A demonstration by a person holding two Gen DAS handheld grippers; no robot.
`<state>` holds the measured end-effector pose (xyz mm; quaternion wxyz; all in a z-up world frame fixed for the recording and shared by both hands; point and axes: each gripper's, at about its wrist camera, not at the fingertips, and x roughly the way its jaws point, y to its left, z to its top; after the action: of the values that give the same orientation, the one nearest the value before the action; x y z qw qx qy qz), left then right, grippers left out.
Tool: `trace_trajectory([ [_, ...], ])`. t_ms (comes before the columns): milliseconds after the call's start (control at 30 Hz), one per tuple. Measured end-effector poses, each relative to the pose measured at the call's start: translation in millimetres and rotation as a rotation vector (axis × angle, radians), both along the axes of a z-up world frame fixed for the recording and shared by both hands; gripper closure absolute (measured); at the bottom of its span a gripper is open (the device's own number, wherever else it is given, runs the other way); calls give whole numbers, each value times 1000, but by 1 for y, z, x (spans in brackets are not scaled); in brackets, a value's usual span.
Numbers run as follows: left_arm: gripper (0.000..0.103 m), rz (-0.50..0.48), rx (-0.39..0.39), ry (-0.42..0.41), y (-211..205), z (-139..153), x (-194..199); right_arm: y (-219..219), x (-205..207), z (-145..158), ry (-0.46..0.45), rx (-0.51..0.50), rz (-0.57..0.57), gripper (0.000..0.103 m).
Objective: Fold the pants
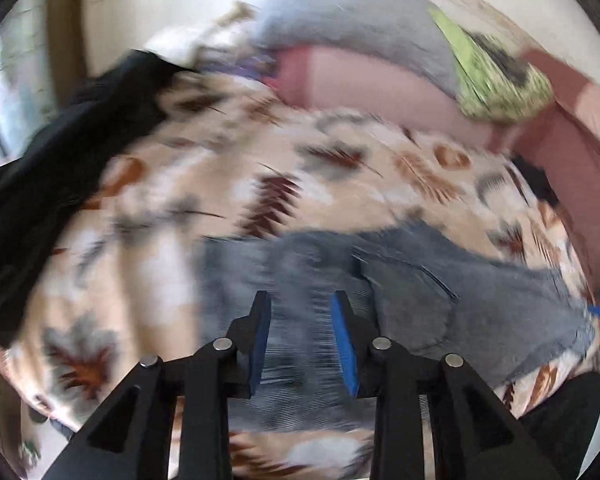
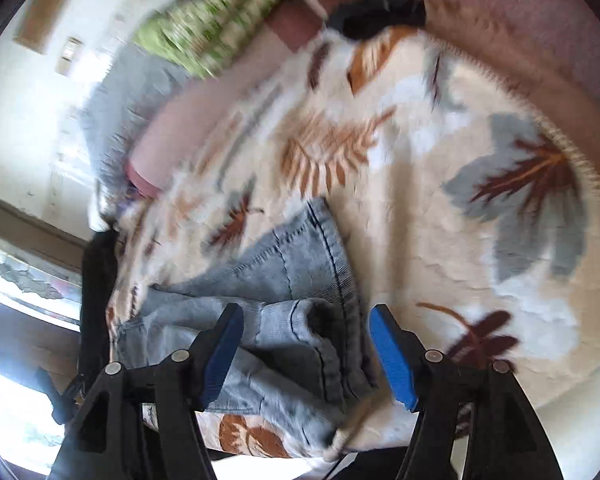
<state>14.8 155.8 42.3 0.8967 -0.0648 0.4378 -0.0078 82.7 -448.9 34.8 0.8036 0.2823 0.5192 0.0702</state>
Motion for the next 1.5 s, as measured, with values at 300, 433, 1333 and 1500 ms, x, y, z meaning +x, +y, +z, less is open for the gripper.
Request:
trace_trajectory([
  [300, 61, -27, 87, 109, -30, -64, 14, 61, 42, 39, -69, -422, 132, 94],
  [433, 56, -6, 64, 108, -22, -69, 13, 76, 74, 54, -188, -576, 124, 94],
  [1333, 50, -4, 25, 77, -18, -73, 11, 42, 18, 20, 69, -408, 30, 85],
  [1500, 50, -10, 0, 85, -15, -73, 12, 35, -6, -2, 163, -377, 66, 84],
])
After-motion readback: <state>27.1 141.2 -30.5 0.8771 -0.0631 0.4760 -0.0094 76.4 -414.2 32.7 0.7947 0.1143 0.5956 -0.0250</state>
